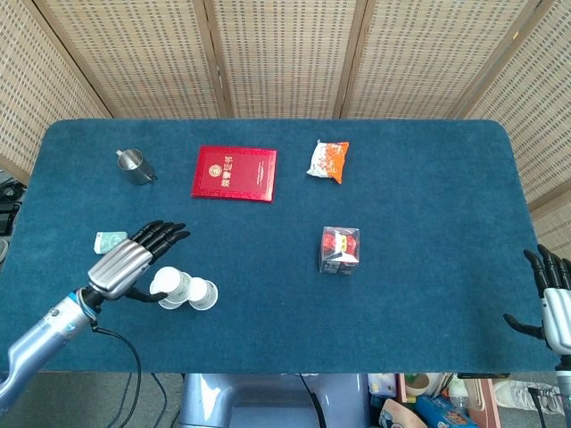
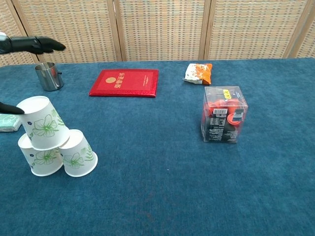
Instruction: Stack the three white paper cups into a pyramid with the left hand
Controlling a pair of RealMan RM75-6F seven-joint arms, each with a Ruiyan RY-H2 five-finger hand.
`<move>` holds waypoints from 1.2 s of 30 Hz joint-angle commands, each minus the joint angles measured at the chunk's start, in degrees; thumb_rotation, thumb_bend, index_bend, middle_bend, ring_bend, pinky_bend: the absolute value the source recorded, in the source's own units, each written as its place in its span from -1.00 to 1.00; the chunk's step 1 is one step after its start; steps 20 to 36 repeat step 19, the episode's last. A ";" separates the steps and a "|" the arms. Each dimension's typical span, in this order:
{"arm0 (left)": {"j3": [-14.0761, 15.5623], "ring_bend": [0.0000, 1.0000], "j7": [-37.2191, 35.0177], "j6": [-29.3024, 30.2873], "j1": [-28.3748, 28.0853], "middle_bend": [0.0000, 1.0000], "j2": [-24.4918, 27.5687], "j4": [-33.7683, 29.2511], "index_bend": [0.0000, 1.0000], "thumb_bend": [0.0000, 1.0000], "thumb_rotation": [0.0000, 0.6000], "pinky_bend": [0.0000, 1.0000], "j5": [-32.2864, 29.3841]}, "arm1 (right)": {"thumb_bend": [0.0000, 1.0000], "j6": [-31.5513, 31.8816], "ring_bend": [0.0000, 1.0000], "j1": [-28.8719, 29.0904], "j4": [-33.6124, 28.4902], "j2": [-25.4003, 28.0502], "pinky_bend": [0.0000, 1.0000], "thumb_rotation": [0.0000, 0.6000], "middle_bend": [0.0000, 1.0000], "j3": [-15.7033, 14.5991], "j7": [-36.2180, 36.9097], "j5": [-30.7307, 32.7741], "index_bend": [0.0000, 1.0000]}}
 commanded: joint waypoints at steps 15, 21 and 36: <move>-0.07 -1.00 9.65 22.82 24.30 -1.00 8.20 -10.16 -1.00 -0.65 1.00 -1.00 -21.21 | -1.00 2.81 -1.00 -0.91 -2.19 0.86 -1.00 1.00 -1.00 -0.85 0.26 -3.47 -1.00; 0.22 -1.00 9.64 22.29 25.15 -1.00 9.26 -10.41 -1.00 -0.65 1.00 -1.00 -19.65 | -1.00 3.75 -1.00 -1.31 -2.53 1.16 -1.00 1.00 -1.00 -0.97 0.68 -4.16 -1.00; 0.22 -1.00 9.64 22.29 25.15 -1.00 9.26 -10.41 -1.00 -0.65 1.00 -1.00 -19.65 | -1.00 3.75 -1.00 -1.31 -2.53 1.16 -1.00 1.00 -1.00 -0.97 0.68 -4.16 -1.00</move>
